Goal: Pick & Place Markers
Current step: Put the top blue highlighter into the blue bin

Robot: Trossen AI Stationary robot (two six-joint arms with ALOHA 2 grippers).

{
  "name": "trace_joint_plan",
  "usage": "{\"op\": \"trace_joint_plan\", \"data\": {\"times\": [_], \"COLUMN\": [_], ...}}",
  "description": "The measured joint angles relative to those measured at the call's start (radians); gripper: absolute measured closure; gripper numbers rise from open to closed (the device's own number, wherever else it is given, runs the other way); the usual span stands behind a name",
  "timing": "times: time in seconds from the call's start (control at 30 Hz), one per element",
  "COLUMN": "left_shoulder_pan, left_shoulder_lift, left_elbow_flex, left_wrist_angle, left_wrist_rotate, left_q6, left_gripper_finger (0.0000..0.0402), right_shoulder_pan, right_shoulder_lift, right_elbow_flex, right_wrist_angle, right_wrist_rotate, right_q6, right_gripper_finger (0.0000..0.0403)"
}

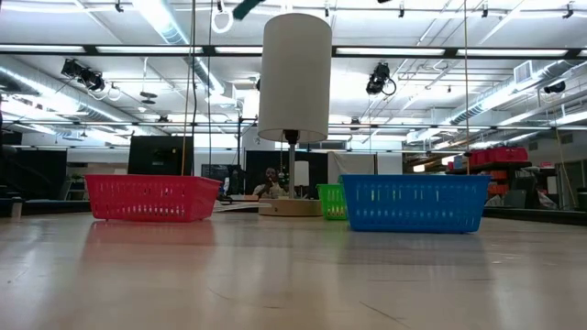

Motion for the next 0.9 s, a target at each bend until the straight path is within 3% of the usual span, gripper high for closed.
{"op": "trace_joint_plan", "data": {"times": [0.27,0.57,0.9], "left_shoulder_pan": [-0.057,-0.116,-0.125], "left_shoulder_lift": [0.000,0.007,0.022], "left_elbow_flex": [0.000,0.000,0.000], "left_wrist_angle": [0.152,0.306,0.339], "left_wrist_rotate": [-0.230,-0.251,-0.220], "left_q6": [0.303,0.542,0.591], "left_gripper_finger": [0.0336,0.0336,0.0336], "right_shoulder_pan": [-0.040,-0.068,-0.065], "right_shoulder_lift": [0.000,0.000,0.000], "right_elbow_flex": [0.000,0.000,0.000], "right_wrist_angle": [0.101,0.181,0.270], "right_wrist_rotate": [0.028,-0.038,-0.094], "right_q6": [0.120,0.152,0.176], "right_gripper_finger": [0.0214,0.0211,0.0204]}}
